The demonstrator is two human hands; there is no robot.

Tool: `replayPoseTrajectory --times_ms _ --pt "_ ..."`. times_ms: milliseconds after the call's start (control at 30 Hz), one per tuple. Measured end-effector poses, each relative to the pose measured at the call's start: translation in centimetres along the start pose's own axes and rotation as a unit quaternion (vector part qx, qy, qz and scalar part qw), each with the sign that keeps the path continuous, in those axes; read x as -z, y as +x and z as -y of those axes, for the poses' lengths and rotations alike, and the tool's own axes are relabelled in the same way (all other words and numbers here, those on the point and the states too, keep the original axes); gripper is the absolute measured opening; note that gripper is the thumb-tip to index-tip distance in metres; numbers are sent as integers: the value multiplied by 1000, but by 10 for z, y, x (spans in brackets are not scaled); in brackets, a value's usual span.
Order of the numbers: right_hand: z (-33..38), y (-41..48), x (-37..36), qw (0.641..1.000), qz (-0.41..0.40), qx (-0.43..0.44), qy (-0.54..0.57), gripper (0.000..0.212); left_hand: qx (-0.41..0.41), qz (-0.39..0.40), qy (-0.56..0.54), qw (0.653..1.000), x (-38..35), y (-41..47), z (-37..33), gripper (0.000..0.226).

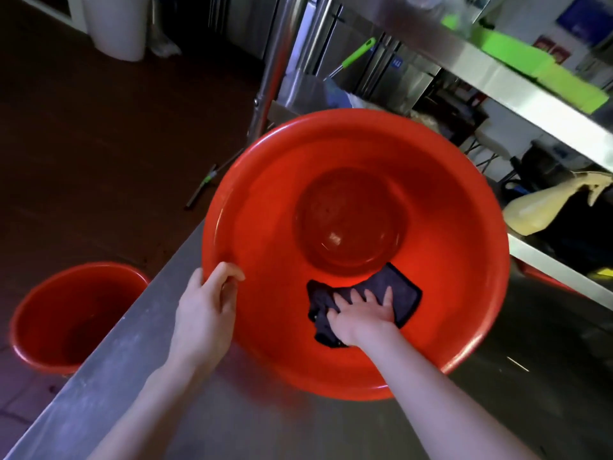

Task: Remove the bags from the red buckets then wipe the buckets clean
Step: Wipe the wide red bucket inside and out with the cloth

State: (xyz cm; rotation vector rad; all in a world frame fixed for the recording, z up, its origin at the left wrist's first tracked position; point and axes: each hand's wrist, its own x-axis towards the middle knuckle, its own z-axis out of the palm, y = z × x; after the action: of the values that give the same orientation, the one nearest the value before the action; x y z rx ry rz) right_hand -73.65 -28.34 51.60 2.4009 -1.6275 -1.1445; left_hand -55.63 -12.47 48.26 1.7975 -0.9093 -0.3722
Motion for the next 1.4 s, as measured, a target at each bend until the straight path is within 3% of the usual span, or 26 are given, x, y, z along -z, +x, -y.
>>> replayPoseTrajectory --times_ms 133,233,300,367,400,433,500,567,667,733,800,867,933,1000,1067,1200,1333,1400 --pt "37 -8 1 979 14 124 159 51 -97 -9 138 986 52 17 -47 25" --pt "79 -16 1 936 32 210 279 47 -147 23 219 964 78 30 -77 30" --pt "104 -26 11 851 10 231 471 48 -166 33 240 956 86 33 -92 28" --pt "120 -41 27 732 -23 252 632 51 -161 42 244 955 88 36 -100 25" --pt "123 -48 33 692 -42 278 665 50 -146 42 245 957 88 40 -101 26" --pt "123 -53 38 676 -61 307 667 48 -127 36 245 961 90 45 -100 28" --pt "114 -54 45 705 -77 351 611 47 -86 21 242 966 94 55 -94 29" --pt "100 -48 50 797 -55 348 490 48 -53 20 237 970 99 61 -87 30" --pt "75 -37 62 941 -1 204 271 47 -24 32 223 974 103 61 -86 35" --pt "61 -35 70 983 18 137 120 43 -30 32 221 974 106 63 -90 40" --pt "56 -34 75 992 14 114 58 42 -49 21 223 973 106 69 -97 43" --pt "57 -35 77 982 -4 117 146 48 -79 -7 213 974 105 74 -106 44" --pt "57 -34 80 947 -26 175 268 40 -108 -31 202 973 102 78 -113 44" --pt "56 -28 82 892 -83 176 408 36 -125 -33 198 972 101 83 -115 45" --pt "54 -21 88 827 -148 119 530 39 -136 -30 199 970 101 90 -113 47" --pt "46 -2 114 709 -273 29 650 35 -151 -47 189 969 99 105 -118 47" --pt "25 19 143 683 -409 10 606 37 -177 -58 187 965 96 122 -128 43" --pt "15 32 151 703 -452 57 546 38 -194 -63 204 957 92 128 -134 41"
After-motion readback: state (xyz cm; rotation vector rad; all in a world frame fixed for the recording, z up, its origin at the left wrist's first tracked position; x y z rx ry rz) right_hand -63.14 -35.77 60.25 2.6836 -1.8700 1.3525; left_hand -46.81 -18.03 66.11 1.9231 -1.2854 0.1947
